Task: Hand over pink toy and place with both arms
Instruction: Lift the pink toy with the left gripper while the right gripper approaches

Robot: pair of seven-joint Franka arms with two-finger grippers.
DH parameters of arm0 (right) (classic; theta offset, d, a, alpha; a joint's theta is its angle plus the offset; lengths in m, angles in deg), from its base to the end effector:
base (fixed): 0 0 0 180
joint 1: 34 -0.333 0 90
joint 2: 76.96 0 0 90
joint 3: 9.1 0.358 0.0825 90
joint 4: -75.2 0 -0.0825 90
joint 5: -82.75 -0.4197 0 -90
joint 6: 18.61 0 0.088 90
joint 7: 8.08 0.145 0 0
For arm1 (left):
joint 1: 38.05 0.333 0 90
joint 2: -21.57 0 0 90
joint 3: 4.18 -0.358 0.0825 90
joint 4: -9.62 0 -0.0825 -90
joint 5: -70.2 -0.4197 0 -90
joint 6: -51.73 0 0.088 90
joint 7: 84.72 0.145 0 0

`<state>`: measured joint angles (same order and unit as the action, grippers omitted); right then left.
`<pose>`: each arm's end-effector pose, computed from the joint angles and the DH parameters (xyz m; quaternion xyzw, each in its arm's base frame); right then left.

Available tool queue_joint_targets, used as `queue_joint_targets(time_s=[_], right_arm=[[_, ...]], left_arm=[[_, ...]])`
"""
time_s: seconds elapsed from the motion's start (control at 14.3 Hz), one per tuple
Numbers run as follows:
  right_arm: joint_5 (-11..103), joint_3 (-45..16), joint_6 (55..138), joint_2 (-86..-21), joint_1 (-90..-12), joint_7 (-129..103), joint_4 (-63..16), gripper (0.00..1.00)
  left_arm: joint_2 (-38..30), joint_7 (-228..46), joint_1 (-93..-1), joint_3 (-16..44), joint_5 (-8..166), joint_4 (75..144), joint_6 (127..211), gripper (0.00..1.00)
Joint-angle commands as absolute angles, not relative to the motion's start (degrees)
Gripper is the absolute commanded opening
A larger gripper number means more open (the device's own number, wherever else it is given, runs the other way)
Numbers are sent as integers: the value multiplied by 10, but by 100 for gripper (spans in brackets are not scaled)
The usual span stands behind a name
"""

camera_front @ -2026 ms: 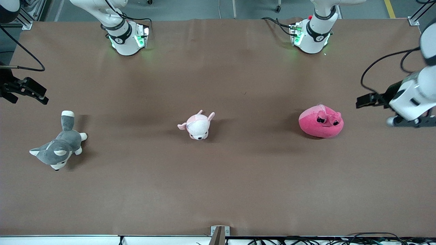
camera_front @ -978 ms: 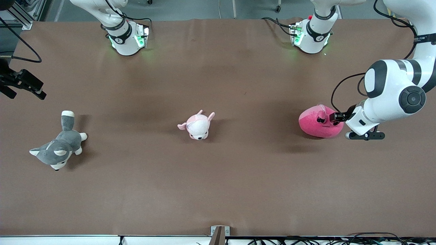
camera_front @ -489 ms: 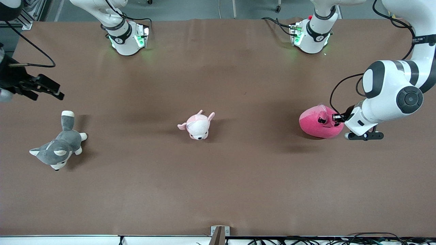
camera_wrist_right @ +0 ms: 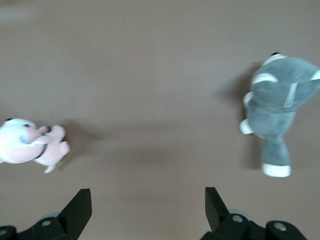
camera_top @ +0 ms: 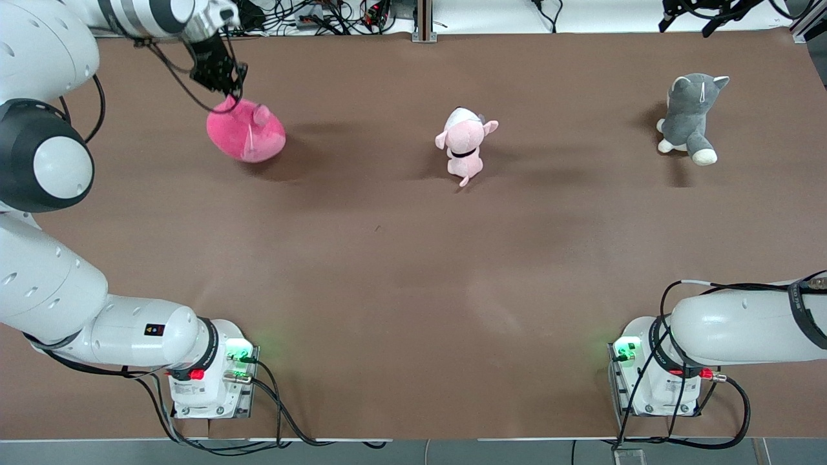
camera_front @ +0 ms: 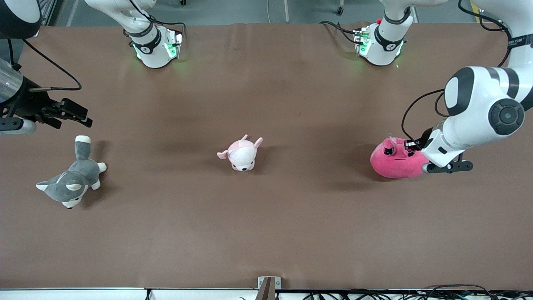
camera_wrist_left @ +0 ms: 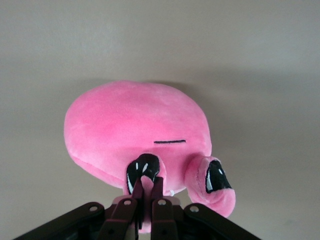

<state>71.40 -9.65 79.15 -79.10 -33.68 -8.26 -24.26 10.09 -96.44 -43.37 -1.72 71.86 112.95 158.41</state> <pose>0.5856 0.0170 0.5804 -0.9950 0.0190 -0.0047 0.0982 0.6282 -0.0879 0.4104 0.9965 0.0395 -0.0728 0.0056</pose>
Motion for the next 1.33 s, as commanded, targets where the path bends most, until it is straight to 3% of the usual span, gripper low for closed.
queue_joint_targets(time_s=[0.0,0.28,0.49,0.77,1.26], right_arm=[[593,-98,762,-782,-333,-85,-236,96],[519,-97,769,-753,-339,-86,-226,76],[416,-97,765,-718,-339,-83,-214,75],[407,-98,772,-707,-402,-76,-187,69],[407,-97,773,-691,-447,3,-157,68]], left_arm=[[105,-1038,-438,27,732,1053,1523,0],[98,-1145,-443,91,777,969,1509,0],[95,-1260,-471,144,797,932,1511,0],[49,-1386,-571,152,800,857,1535,0],[-16,-1496,-694,145,795,855,1727,0]])
